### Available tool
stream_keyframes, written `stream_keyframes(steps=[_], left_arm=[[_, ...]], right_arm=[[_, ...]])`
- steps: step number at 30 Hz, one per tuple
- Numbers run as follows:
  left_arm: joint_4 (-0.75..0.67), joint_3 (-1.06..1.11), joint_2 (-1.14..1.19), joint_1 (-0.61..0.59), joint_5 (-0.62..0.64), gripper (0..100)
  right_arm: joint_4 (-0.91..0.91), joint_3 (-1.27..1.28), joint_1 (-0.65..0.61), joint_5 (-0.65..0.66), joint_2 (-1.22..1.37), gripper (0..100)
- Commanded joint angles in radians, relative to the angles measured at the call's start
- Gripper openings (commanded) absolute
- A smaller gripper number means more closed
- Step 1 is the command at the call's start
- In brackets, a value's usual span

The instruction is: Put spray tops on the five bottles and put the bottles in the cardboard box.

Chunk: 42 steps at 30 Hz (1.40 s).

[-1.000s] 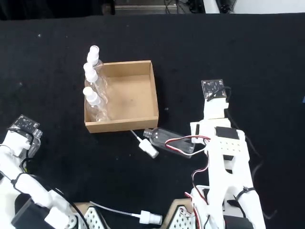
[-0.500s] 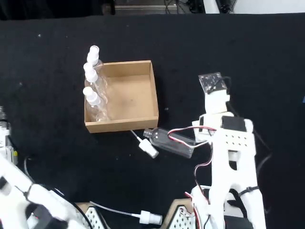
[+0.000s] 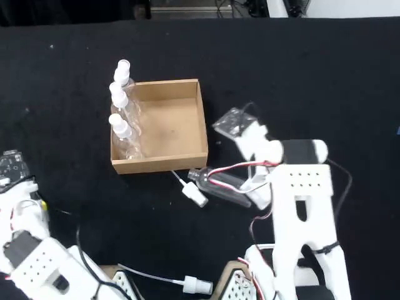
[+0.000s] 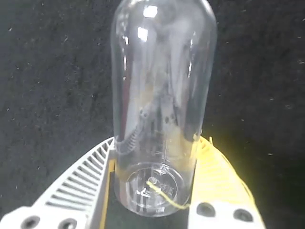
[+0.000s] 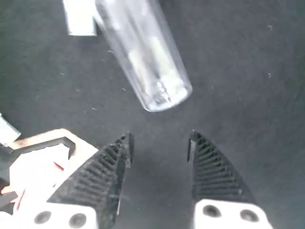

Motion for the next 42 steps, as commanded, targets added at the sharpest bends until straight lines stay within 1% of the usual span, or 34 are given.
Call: stream_keyframes(steps=[1,4,6,9,13,19,23,25,27,33,35,39,42], left_arm=[[0.100,-0.081,-0.169,0.013,0.069,9],[0.098,-0.084,-0.166,0.015,0.078,9],[0.097,-0.091,-0.129,0.022,0.078,9],[0.074,-0.119,-0.028,0.059,0.080,9],[0.023,-0.220,0.169,0.062,0.150,9],[0.028,-0.364,0.417,0.058,0.161,9],[0.020,-0.378,0.493,0.058,0.161,9],[0.020,-0.378,0.500,0.058,0.161,9],[0.020,-0.381,0.499,0.058,0.161,9],[0.018,-0.404,0.508,0.058,0.161,9],[0.021,-0.395,0.500,0.061,0.161,9],[0.020,-0.394,0.506,0.059,0.161,9],[0.020,-0.394,0.500,0.064,0.161,9]], right_arm=[[0.060,0.016,-0.164,0.009,-0.150,16.9],[0.057,0.091,-0.273,-0.012,-0.254,16.9],[0.046,0.097,-0.299,-0.018,-0.286,16.9],[0.034,0.101,-0.347,0.014,-0.283,16.9],[-0.023,0.125,-0.411,0.008,-0.188,16.9],[-0.221,0.173,-0.528,-0.130,0.039,16.9],[-0.315,0.174,-0.612,-0.258,0.071,16.9],[-0.370,0.183,-0.635,-0.327,0.079,16.9],[-0.428,0.202,-0.637,-0.373,0.087,16.9],[-0.574,0.251,-0.629,-0.454,0.183,16.9],[-0.618,0.251,-0.598,-0.479,0.228,16.9],[-0.660,0.246,-0.516,-0.486,0.289,16.9],[-0.678,0.254,-0.496,-0.486,0.317,16.9]])
